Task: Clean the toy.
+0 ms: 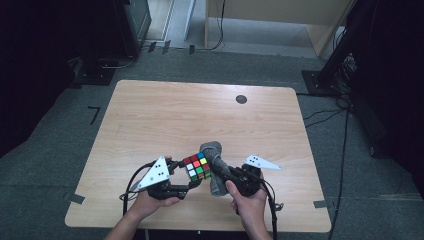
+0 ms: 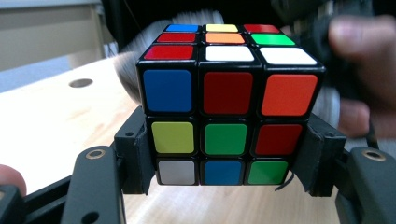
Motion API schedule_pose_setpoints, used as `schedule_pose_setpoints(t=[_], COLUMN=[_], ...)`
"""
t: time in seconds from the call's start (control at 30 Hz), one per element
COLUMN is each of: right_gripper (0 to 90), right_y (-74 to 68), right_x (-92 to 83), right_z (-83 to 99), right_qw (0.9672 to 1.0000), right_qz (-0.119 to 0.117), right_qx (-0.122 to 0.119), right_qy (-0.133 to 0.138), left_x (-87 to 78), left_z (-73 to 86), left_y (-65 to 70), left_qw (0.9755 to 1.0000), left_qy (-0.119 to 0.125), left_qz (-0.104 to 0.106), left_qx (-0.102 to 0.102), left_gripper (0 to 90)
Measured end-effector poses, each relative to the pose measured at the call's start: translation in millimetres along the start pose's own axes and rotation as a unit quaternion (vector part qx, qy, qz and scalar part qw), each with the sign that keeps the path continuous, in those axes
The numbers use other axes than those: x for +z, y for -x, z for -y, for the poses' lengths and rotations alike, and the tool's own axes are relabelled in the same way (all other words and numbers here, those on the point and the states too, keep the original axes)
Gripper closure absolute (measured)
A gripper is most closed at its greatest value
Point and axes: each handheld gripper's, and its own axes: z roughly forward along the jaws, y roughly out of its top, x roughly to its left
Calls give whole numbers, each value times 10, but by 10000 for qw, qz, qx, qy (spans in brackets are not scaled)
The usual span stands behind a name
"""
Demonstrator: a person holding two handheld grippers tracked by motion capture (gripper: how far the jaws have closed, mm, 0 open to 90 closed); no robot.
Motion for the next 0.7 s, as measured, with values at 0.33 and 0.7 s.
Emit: schedule_pose_setpoints(t=[0.33,0.7], right_gripper=[732,732], right_y=[-27,-32], right_x=[-184,-158], right_z=[-145,-123], right_qw=[9991,9994], right_qz=[-197,-108], right_qx=[-83,-72], right_qy=[373,323], left_x=[137,160], left_z=[14,63], left_y=[149,128], left_qw=[9988,9982], left_qy=[-303,-409], left_qz=[225,286], left_qx=[316,318], left_gripper=[345,344])
